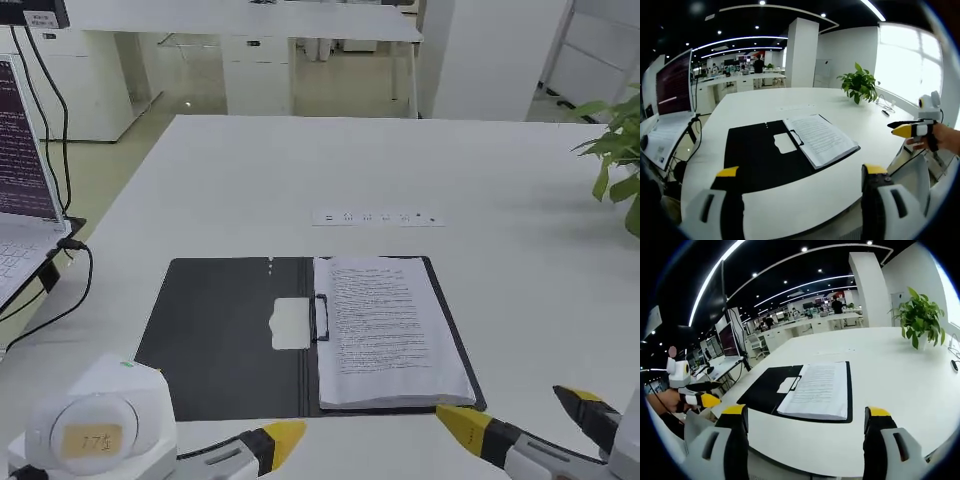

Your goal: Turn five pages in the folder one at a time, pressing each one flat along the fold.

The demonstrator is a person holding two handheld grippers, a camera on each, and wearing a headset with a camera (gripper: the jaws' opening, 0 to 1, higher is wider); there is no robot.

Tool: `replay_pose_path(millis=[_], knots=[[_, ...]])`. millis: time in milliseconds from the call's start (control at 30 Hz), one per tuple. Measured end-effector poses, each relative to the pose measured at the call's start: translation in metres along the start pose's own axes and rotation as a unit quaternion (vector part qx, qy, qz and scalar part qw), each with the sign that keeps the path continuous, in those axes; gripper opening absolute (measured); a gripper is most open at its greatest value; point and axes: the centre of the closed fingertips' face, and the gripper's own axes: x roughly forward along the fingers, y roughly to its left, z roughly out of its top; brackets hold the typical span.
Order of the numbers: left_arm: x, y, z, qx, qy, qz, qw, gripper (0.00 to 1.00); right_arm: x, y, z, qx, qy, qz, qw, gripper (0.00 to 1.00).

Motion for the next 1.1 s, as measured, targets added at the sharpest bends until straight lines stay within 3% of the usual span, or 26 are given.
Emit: replay_pose_path(millis=[333,600,1100], knots=[[0.000,0.000,-0.010,-0.004,0.013,0.000,0.9999,0.99,0.001,0.001,-0.005,-0.005,0.007,0.005,0.9999,0.96],[-0.003,-0.001,-0.005,-0.010,0.005,-0.002,0.9999,0.99,0.000,0.002,0.002,-0.007,-0.004,0.005,1.0000,0.97],[0.001,-0.002,-0.012,0.007,0.022,-0.002,0.9997,0.99,0.002,-0.003,-0.007,-0.009,0.007,0.003,0.9999,0.98]])
